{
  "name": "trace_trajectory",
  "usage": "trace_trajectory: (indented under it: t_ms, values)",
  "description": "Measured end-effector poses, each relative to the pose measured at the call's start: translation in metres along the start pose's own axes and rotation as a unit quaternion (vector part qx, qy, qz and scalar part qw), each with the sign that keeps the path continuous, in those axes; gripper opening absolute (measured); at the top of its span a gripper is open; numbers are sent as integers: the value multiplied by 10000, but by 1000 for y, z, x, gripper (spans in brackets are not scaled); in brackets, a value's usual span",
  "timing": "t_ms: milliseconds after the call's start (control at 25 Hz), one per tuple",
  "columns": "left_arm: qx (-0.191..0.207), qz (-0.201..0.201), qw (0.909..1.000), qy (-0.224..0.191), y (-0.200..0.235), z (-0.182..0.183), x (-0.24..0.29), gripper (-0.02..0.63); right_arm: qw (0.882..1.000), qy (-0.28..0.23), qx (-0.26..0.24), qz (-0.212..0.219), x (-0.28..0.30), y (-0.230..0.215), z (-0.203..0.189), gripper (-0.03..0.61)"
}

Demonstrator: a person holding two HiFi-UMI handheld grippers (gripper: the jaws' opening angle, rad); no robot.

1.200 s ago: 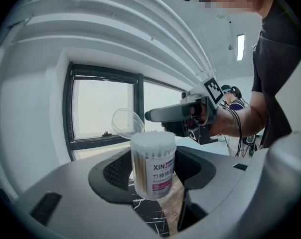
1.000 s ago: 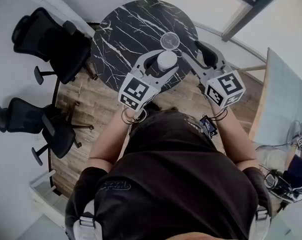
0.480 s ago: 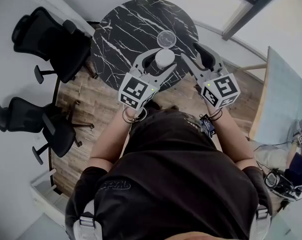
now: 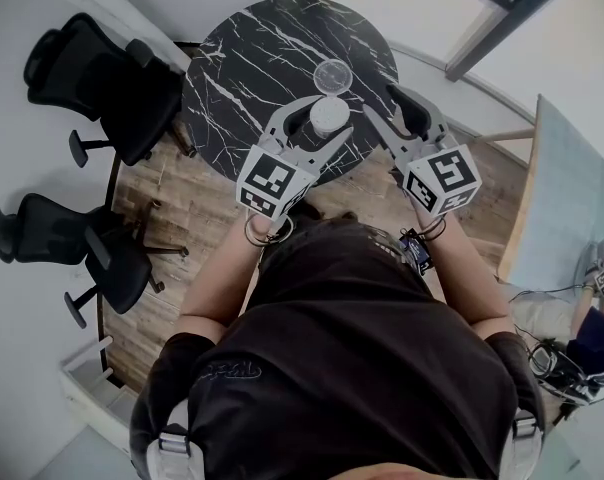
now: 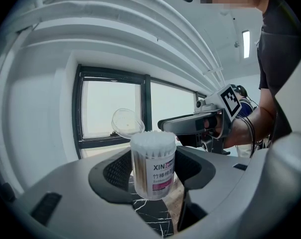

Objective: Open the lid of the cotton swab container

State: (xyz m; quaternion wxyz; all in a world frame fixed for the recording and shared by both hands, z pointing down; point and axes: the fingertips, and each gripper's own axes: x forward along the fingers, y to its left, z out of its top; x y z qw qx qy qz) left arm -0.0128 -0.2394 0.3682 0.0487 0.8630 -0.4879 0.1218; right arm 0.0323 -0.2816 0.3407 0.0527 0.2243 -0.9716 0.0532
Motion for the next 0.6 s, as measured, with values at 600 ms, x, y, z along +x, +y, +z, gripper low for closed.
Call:
trace_trajectory:
  t_ms: [600]
  values:
    - [23, 31, 10000, -10, 7, 2, -2, 256, 10000, 1, -62, 44, 9, 2, 3, 209]
